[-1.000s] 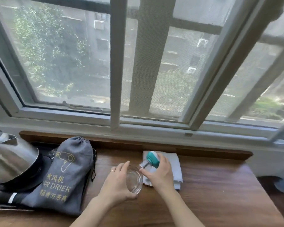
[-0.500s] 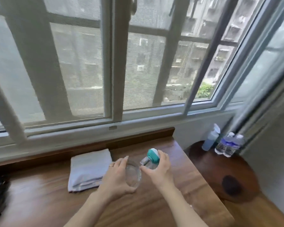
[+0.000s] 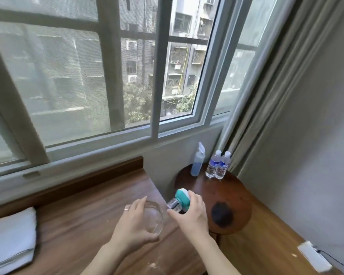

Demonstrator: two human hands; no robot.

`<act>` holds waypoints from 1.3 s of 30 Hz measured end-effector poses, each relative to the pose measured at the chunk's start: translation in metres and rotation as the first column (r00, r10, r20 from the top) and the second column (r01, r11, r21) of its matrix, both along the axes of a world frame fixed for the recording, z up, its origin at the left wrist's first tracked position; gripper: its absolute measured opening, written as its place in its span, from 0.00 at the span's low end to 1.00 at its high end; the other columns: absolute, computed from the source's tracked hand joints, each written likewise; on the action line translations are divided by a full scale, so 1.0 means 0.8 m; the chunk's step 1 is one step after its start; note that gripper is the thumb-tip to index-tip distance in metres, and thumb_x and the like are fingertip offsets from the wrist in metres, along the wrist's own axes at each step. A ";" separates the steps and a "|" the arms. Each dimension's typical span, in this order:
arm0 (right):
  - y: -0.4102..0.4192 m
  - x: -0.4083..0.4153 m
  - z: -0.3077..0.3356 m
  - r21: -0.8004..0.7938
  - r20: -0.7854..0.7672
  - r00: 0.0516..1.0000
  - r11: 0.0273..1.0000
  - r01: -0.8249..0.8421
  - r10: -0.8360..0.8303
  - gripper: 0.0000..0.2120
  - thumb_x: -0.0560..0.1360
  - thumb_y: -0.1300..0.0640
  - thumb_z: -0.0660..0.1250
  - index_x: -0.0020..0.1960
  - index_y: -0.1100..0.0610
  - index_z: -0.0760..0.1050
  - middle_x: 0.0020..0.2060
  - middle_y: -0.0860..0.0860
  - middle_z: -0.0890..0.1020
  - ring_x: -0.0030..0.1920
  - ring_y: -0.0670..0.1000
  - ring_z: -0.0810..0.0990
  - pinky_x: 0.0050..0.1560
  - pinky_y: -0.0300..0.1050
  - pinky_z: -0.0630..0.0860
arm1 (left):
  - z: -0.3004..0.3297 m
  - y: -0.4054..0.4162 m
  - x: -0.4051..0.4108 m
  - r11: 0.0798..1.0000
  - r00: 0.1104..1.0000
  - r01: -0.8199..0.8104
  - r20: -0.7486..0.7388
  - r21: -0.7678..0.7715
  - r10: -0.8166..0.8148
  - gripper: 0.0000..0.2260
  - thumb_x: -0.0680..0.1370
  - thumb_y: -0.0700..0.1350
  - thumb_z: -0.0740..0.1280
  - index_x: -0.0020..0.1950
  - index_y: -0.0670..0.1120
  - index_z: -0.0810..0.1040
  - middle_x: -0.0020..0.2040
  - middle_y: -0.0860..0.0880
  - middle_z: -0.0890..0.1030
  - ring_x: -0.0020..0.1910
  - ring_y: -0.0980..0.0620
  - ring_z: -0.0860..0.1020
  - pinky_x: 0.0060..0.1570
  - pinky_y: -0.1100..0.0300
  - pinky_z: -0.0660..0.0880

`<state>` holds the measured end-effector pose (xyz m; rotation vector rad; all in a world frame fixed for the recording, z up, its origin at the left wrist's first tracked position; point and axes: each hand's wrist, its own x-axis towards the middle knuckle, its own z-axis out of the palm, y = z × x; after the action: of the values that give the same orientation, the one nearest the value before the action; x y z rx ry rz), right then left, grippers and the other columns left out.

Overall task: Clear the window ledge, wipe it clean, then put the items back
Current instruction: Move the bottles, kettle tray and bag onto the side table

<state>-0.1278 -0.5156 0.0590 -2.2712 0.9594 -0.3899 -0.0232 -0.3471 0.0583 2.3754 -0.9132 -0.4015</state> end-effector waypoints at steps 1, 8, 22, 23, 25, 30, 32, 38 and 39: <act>-0.013 -0.003 -0.001 -0.002 -0.001 1.000 1.000 0.023 -0.023 0.43 0.67 0.35 0.74 0.75 0.50 0.60 0.65 0.46 0.69 0.62 0.45 0.67 0.64 0.40 0.69 | 0.000 -0.016 0.001 1.000 1.000 0.016 0.003 -0.007 -0.016 0.53 0.59 0.63 0.72 0.79 0.47 0.54 0.75 0.53 0.62 0.71 0.48 0.61 0.69 0.62 0.62; -0.097 -0.017 -0.011 -0.007 -0.033 0.981 0.981 0.193 -0.193 0.44 0.68 0.36 0.73 0.77 0.50 0.59 0.68 0.47 0.67 0.66 0.46 0.67 0.66 0.42 0.70 | -0.004 -0.122 0.017 0.992 0.993 0.116 -0.022 -0.043 -0.117 0.53 0.58 0.62 0.73 0.79 0.50 0.54 0.75 0.53 0.63 0.73 0.50 0.59 0.70 0.60 0.63; -0.325 -0.013 -0.082 0.000 -0.132 0.932 0.940 0.340 -0.337 0.46 0.68 0.34 0.73 0.77 0.50 0.57 0.70 0.47 0.67 0.69 0.48 0.68 0.66 0.43 0.71 | -0.079 -0.373 0.039 0.980 0.981 0.196 0.002 0.041 -0.196 0.51 0.63 0.62 0.72 0.80 0.48 0.51 0.74 0.53 0.61 0.72 0.48 0.60 0.70 0.60 0.61; -0.347 -0.013 -0.091 0.005 -0.145 0.928 0.938 0.346 -0.342 0.46 0.68 0.34 0.73 0.77 0.50 0.57 0.70 0.47 0.67 0.69 0.48 0.68 0.66 0.43 0.71 | -0.087 -0.395 0.041 0.980 0.982 0.191 -0.004 0.053 -0.191 0.52 0.63 0.62 0.72 0.80 0.48 0.51 0.75 0.53 0.60 0.72 0.48 0.60 0.70 0.60 0.61; -0.390 -0.013 -0.115 0.009 -0.164 0.924 0.936 0.352 -0.346 0.45 0.68 0.34 0.73 0.76 0.49 0.57 0.70 0.46 0.67 0.68 0.47 0.68 0.65 0.44 0.72 | -0.108 -0.442 0.050 0.984 0.986 0.164 -0.018 0.075 -0.163 0.52 0.63 0.62 0.73 0.80 0.47 0.51 0.74 0.53 0.60 0.72 0.47 0.60 0.70 0.60 0.61; -0.495 -0.003 -0.182 0.023 -0.223 0.915 0.937 0.349 -0.336 0.45 0.68 0.34 0.73 0.76 0.50 0.57 0.70 0.47 0.67 0.68 0.48 0.69 0.65 0.42 0.72 | -0.173 -0.541 0.074 0.987 0.997 0.077 -0.007 0.139 -0.076 0.46 0.60 0.62 0.72 0.74 0.50 0.61 0.66 0.53 0.67 0.61 0.47 0.67 0.61 0.59 0.69; -0.527 0.004 -0.205 0.026 -0.244 0.910 0.936 0.350 -0.334 0.44 0.69 0.35 0.72 0.77 0.50 0.57 0.71 0.47 0.67 0.69 0.48 0.69 0.65 0.41 0.71 | -0.200 -0.572 0.083 0.983 0.997 0.073 -0.001 0.169 -0.074 0.45 0.58 0.62 0.71 0.73 0.51 0.63 0.64 0.53 0.69 0.58 0.47 0.68 0.59 0.58 0.70; -0.596 0.030 -0.271 0.018 -0.276 0.912 0.947 0.321 -0.304 0.44 0.69 0.35 0.73 0.77 0.52 0.58 0.70 0.49 0.68 0.68 0.49 0.70 0.66 0.44 0.73 | -0.263 -0.628 0.098 0.973 0.999 0.045 0.011 0.228 -0.049 0.46 0.58 0.63 0.68 0.74 0.50 0.62 0.66 0.51 0.69 0.59 0.45 0.70 0.59 0.55 0.72; -0.604 0.035 -0.280 0.018 -0.283 0.910 0.947 0.320 -0.302 0.45 0.69 0.35 0.73 0.76 0.52 0.58 0.71 0.49 0.68 0.69 0.50 0.70 0.66 0.44 0.73 | -0.270 -0.635 0.099 0.972 0.999 0.038 0.005 0.233 -0.040 0.46 0.58 0.64 0.66 0.74 0.50 0.62 0.66 0.51 0.69 0.60 0.45 0.69 0.60 0.55 0.71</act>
<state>-0.0995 -0.9984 -0.1648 -2.1514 1.4673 -0.1701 0.0559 -0.8550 -0.1579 2.5764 -0.9643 -0.5392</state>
